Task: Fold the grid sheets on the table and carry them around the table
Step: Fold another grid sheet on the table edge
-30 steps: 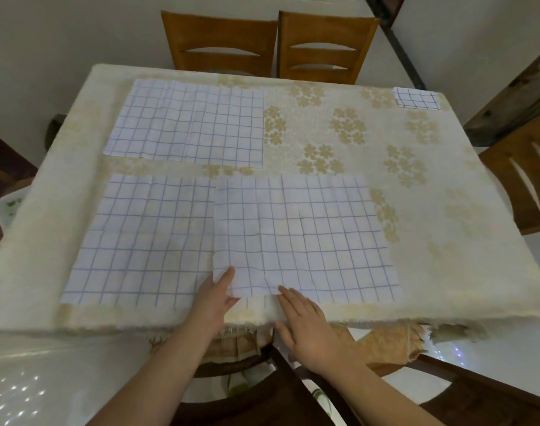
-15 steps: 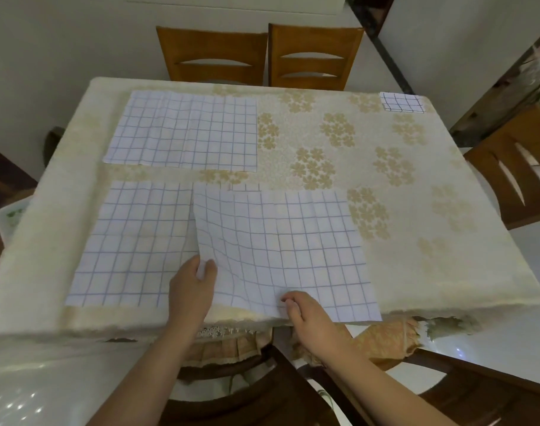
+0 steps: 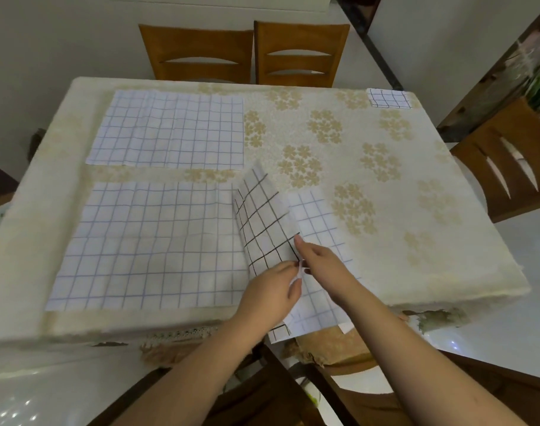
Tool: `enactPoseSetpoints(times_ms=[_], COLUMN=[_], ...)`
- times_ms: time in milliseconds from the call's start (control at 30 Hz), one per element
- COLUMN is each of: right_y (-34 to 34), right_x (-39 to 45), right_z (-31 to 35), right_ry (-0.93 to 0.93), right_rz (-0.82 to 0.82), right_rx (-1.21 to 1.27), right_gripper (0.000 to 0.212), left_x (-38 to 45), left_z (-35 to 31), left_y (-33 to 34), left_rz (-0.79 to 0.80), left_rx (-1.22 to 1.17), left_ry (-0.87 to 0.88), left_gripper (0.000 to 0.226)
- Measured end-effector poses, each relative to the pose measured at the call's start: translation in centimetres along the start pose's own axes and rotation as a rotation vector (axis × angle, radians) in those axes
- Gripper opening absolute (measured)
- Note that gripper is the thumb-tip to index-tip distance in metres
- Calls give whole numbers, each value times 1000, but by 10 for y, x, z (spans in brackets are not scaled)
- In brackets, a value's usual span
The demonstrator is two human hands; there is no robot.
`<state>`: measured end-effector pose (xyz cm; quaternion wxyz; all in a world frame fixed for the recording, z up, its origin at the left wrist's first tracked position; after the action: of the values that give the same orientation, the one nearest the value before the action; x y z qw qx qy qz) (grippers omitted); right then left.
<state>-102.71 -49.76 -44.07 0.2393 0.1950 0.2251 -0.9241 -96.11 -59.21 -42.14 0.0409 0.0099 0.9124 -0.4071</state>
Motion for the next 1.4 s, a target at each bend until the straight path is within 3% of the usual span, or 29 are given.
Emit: enactPoseSetpoints(times_ms=[33, 133, 233, 467, 700, 800, 1000, 1300, 1400], right_y=[-8, -42, -78, -123, -128, -128, -133, -127, -127], right_x=[5, 22, 35, 72, 95, 97, 103, 111, 111], right_z=[1, 0, -7, -57, -89, -104, -118, -123, -121], right_ry=[-1, -36, -87, 1, 67, 144, 215, 350, 329], right_rz=[-2, -106, -212, -208, -248, -251, -316, -228, -205], right_rx=[-37, -296, -530, -500, -424, -426, -316, -363, -364], right_gripper=[68, 48, 47, 42, 38, 8, 38, 32, 43], left_x=[3, 11, 16, 12, 14, 20, 25, 45, 47], left_z=[-5, -21, -34, -4, 47, 68, 109, 135, 132], left_y=[8, 30, 45, 61, 58, 55, 54, 65, 68], left_rz=[12, 35, 52, 50, -61, -137, -223, -173, -125], left_rx=[20, 32, 19, -64, -187, -276, -422, -512, -565], left_ry=[5, 13, -2, -192, -485, -629, -844, -1006, -1012], left_gripper=[41, 39, 39, 37, 30, 32, 37, 33, 43])
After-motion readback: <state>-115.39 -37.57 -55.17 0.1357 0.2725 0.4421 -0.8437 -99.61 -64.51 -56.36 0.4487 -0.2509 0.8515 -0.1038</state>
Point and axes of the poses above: each hand's wrist, its own x-axis towards the middle knuckle, its own y-axis out of the palm, z = x × y, the point moved 8 cm from there along x, towards the middle knuckle, and after that the axes turned 3 degrees about -y, right-handed, at the moved point
